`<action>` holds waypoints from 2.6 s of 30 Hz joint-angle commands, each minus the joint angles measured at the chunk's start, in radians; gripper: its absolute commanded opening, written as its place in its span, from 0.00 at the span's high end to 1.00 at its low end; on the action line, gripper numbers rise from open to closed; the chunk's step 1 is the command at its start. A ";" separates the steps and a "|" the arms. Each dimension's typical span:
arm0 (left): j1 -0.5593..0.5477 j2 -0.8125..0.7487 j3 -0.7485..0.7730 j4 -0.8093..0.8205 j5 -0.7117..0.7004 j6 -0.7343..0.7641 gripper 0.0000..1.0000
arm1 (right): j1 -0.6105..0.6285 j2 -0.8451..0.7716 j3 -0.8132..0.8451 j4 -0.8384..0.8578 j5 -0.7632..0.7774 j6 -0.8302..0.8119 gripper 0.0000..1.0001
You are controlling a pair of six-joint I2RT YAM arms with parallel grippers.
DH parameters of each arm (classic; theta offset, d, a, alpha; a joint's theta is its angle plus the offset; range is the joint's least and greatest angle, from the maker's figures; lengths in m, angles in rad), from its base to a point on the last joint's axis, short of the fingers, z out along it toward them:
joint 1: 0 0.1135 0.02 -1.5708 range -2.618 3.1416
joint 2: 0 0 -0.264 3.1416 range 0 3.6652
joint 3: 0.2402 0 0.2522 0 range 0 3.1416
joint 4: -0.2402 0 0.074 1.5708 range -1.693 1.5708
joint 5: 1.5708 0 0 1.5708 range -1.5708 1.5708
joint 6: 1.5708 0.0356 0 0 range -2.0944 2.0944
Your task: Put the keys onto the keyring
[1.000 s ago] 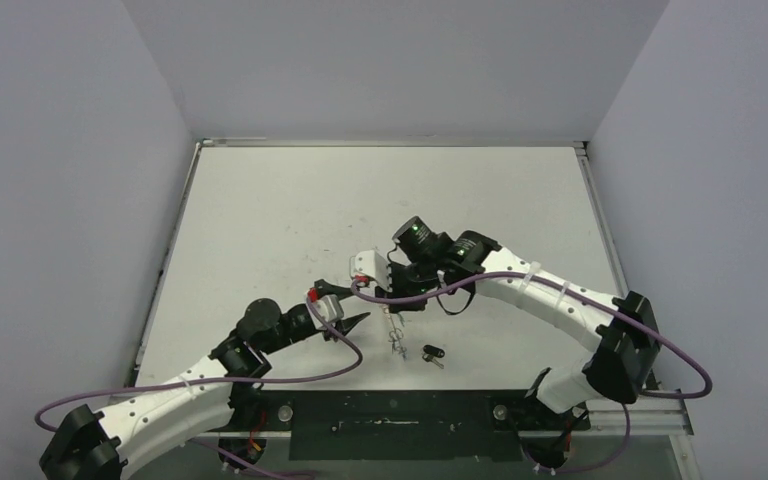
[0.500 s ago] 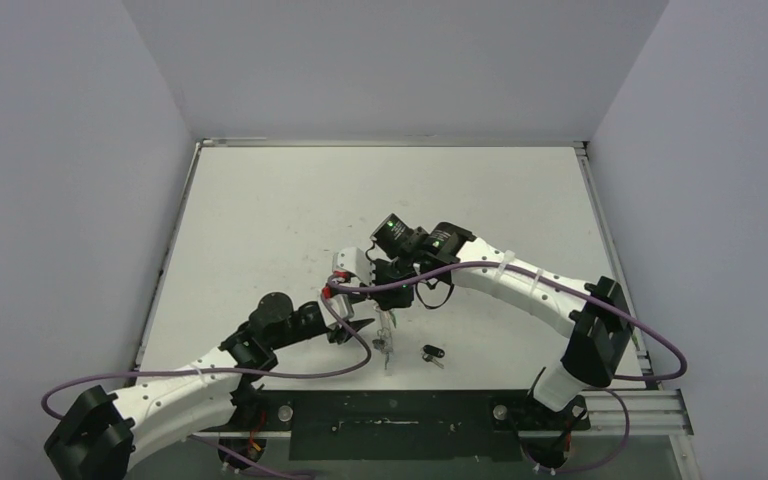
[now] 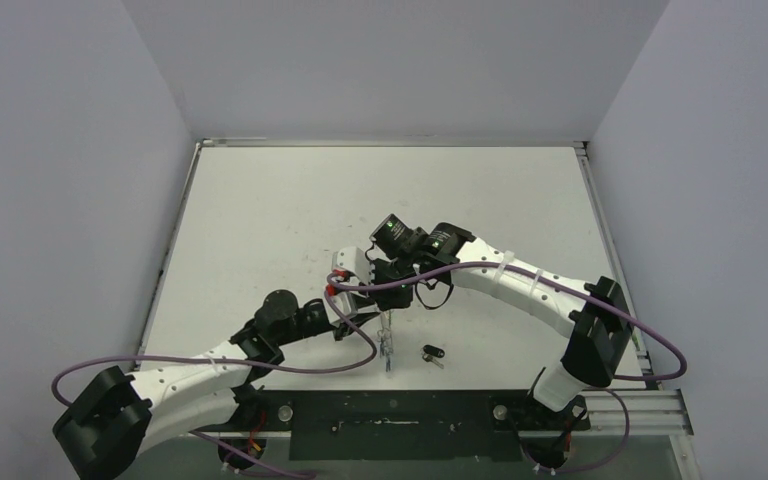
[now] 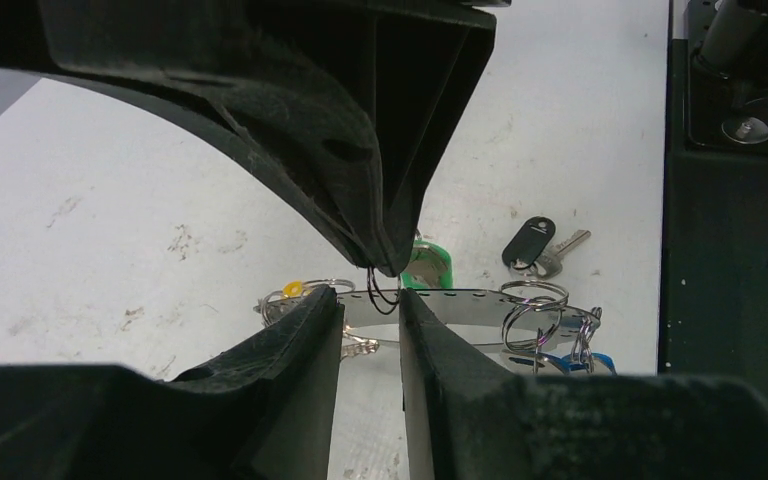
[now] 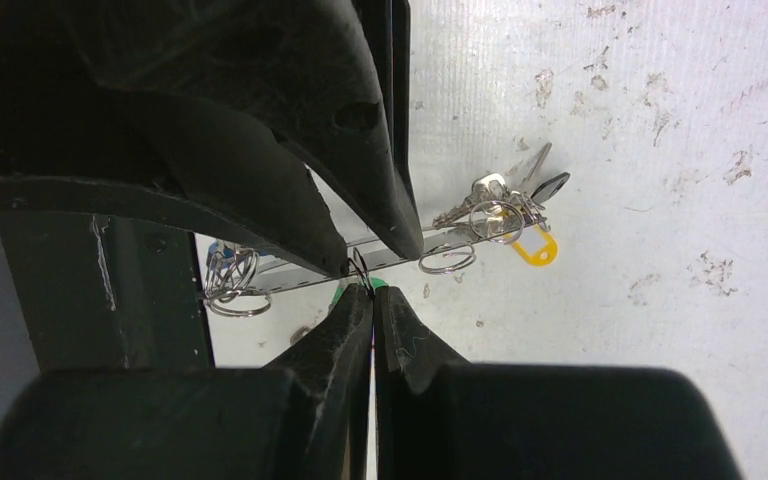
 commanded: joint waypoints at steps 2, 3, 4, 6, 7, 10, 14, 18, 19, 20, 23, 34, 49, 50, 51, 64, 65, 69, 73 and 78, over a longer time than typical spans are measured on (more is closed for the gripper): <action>-0.001 0.022 0.027 0.105 0.035 -0.023 0.73 | 0.006 -0.007 0.011 0.042 -0.001 0.019 1.00; -0.001 0.027 0.027 0.108 0.037 -0.023 0.73 | 0.006 -0.007 0.008 0.046 -0.003 0.020 1.00; -0.001 0.031 0.026 0.110 0.040 -0.022 0.73 | 0.006 -0.007 0.007 0.048 -0.005 0.020 1.00; -0.001 0.039 0.026 0.114 0.046 -0.022 0.78 | 0.006 -0.006 0.003 0.052 -0.004 0.021 1.00; -0.001 0.042 0.026 0.114 0.049 -0.020 0.83 | 0.006 -0.007 0.001 0.052 -0.003 0.022 1.00; 0.000 0.047 0.026 0.114 0.055 -0.018 1.00 | 0.006 -0.008 -0.001 0.053 0.002 0.024 1.00; 0.000 0.044 0.024 0.113 0.052 -0.017 1.00 | 0.007 -0.008 -0.003 0.058 0.014 0.026 1.00; 0.000 0.025 0.018 0.118 0.039 -0.019 1.00 | -0.002 -0.009 -0.012 0.073 0.024 0.030 0.97; 0.000 0.019 0.013 0.124 0.029 -0.021 1.00 | -0.008 -0.012 -0.015 0.079 0.011 0.030 0.93; -0.001 0.013 0.008 0.135 0.022 -0.027 1.00 | -0.021 -0.018 -0.024 0.089 -0.011 0.030 0.87; -0.001 -0.003 -0.014 0.182 -0.001 -0.045 1.00 | -0.087 -0.061 -0.086 0.168 -0.113 0.065 0.73; 0.000 -0.021 -0.067 0.326 -0.012 -0.056 1.00 | -0.211 -0.279 -0.350 0.467 -0.380 0.037 0.57; -0.001 -0.032 -0.063 0.351 0.025 -0.040 1.00 | -0.241 -0.314 -0.447 0.621 -0.446 0.007 0.61; -0.001 -0.032 -0.063 0.351 0.026 -0.040 1.00 | -0.242 -0.313 -0.448 0.630 -0.451 0.009 0.61; -0.001 -0.032 -0.063 0.350 0.026 -0.040 1.00 | -0.242 -0.309 -0.449 0.640 -0.457 0.014 0.62; -0.001 -0.031 -0.060 0.347 0.028 -0.041 1.00 | -0.242 -0.260 -0.469 0.683 -0.531 0.026 0.75; -0.001 -0.032 -0.060 0.346 0.028 -0.040 1.00 | -0.242 -0.257 -0.471 0.682 -0.531 0.025 0.76; -0.001 -0.034 -0.064 0.346 0.022 -0.042 1.00 | -0.241 -0.242 -0.475 0.668 -0.534 0.010 0.80; -0.001 -0.038 -0.066 0.346 0.020 -0.043 1.00 | -0.239 -0.228 -0.472 0.659 -0.538 0.004 0.88; 0.000 -0.040 -0.068 0.346 0.018 -0.045 1.00 | -0.238 -0.217 -0.472 0.659 -0.550 0.004 0.97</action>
